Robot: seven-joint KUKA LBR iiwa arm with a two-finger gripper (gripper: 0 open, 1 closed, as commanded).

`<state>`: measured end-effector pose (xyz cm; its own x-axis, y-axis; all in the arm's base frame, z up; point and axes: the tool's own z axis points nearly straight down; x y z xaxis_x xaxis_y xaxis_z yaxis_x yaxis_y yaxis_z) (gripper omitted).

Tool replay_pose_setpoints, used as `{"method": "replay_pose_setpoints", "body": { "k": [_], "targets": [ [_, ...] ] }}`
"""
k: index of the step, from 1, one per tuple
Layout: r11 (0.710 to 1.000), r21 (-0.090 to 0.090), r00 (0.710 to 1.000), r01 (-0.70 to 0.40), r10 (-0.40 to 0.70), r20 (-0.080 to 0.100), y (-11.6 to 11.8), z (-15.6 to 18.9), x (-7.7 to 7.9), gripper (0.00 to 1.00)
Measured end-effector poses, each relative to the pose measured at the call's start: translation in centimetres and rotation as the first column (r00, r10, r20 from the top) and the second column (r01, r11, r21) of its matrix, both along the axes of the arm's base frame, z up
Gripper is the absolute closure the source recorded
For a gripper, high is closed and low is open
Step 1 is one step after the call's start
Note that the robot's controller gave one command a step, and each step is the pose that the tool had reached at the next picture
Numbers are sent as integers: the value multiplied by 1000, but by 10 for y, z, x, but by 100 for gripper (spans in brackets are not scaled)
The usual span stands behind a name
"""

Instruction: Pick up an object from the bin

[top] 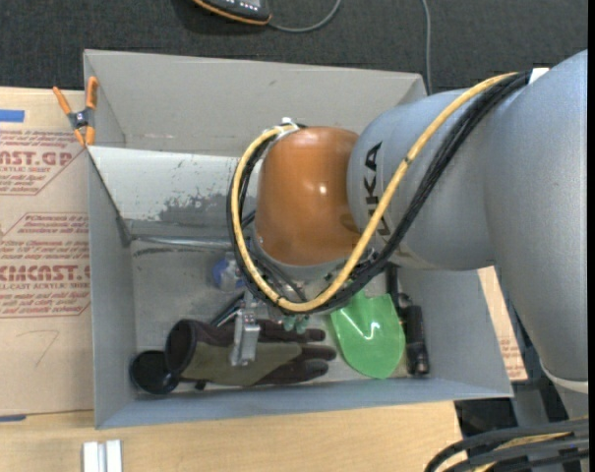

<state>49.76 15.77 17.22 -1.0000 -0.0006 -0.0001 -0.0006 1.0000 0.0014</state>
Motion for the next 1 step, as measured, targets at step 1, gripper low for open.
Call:
{"method": "replay_pose_setpoints", "body": {
  "k": [1],
  "targets": [
    [1000, 0, 1000, 0, 0, 0, 0, 0, 0, 0]
  ]
}}
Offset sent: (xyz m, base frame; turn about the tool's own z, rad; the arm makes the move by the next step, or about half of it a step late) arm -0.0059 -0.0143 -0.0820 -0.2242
